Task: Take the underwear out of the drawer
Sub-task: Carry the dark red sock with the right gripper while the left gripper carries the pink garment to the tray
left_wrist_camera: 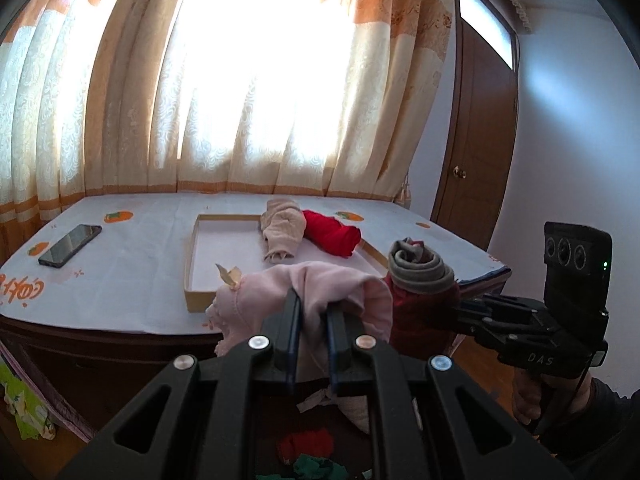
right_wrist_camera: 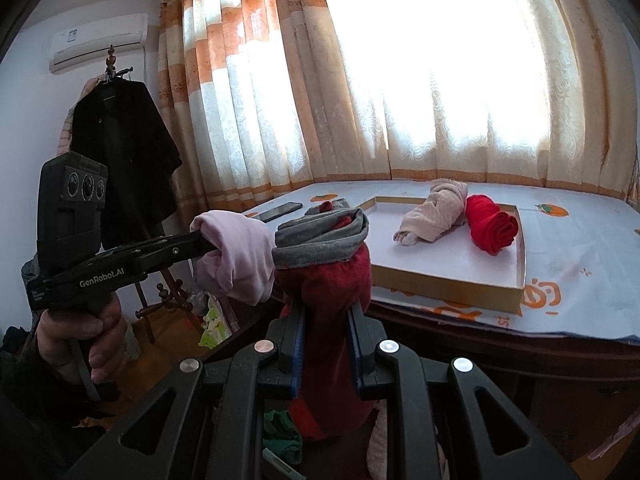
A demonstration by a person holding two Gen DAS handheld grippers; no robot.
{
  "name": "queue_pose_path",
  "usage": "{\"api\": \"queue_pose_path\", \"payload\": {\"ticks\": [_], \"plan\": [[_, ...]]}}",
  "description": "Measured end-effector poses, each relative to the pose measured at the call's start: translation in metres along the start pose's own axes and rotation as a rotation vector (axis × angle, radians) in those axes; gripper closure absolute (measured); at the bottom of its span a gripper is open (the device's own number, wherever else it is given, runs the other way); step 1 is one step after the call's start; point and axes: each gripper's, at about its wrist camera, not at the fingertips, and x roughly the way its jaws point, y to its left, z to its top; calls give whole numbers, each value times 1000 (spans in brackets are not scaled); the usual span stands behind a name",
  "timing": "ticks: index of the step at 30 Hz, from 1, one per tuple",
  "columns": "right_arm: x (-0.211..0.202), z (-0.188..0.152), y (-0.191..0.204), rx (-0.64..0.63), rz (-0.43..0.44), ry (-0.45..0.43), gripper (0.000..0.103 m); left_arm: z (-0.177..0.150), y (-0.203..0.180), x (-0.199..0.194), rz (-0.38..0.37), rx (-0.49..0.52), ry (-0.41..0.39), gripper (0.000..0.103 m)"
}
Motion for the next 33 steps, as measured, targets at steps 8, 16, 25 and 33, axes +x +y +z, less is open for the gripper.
{"api": "queue_pose_path", "payload": {"ticks": [8, 16, 25, 33], "plan": [[1, 18, 0, -23, 3, -23, 83, 15, 0, 1, 11, 25, -23, 94], [1, 37, 3, -52, -5, -43, 83, 29, 1, 6, 12, 50, -40, 94], [8, 55, 0, -57, -5, -48, 83, 39, 4, 17, 16, 68, -43, 94], [17, 73, 0, -77, -12, -46, 83, 51, 11, 29, 11, 62, -35, 94]]}}
